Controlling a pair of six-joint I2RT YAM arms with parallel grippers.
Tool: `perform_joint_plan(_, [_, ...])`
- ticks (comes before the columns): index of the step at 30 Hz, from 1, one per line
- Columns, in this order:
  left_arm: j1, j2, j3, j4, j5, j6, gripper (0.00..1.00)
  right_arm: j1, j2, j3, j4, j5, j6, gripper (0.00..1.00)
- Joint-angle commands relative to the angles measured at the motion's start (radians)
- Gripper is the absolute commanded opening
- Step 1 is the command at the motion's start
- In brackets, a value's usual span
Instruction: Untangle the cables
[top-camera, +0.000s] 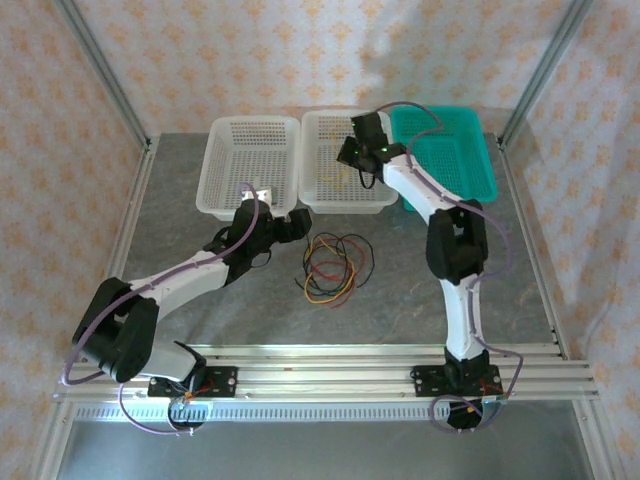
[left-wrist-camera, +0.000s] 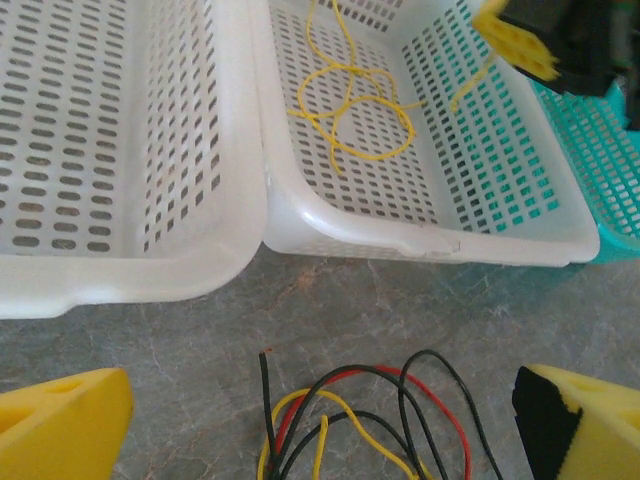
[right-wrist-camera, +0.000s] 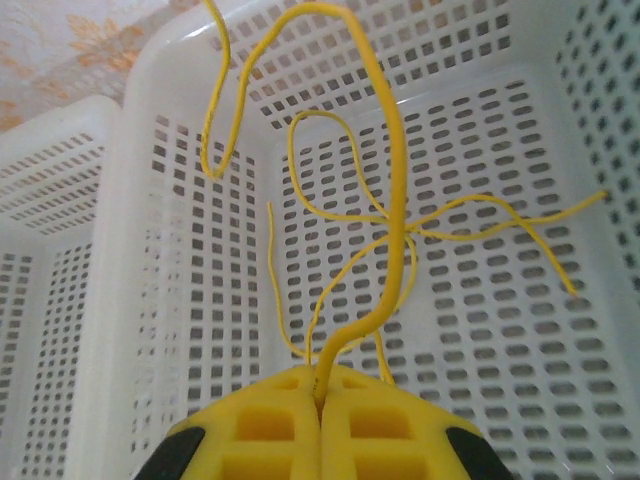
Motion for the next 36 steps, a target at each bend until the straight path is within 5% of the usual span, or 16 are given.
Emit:
perform_joint_plan(1, [0.006, 0.011, 0.015, 0.026, 0.048, -0.008, 0.99, -0.006, 0.089, 0.120, -0.107, -0.002, -0.018, 0.00])
perform_joint_plan(8, [0.005, -0.009, -0.029, 0.036, 0.092, 0.000, 0.97, -0.009, 0.173, 0.237, -0.153, 0.002, -0.026, 0.17])
perform_joint_plan(16, [0.003, -0.085, -0.102, 0.036, 0.151, 0.032, 0.92, -0.010, 0.080, 0.212, -0.173, 0.046, -0.050, 0.32])
perform_joint_plan(21, [-0.022, -0.152, -0.150, -0.006, 0.158, 0.042, 0.82, -0.006, -0.134, -0.034, -0.062, 0.011, -0.057, 0.32])
perform_joint_plan(36, [-0.238, -0.222, -0.332, 0.021, 0.108, 0.007, 0.82, 0.165, -0.753, -0.932, 0.138, 0.093, -0.024, 0.25])
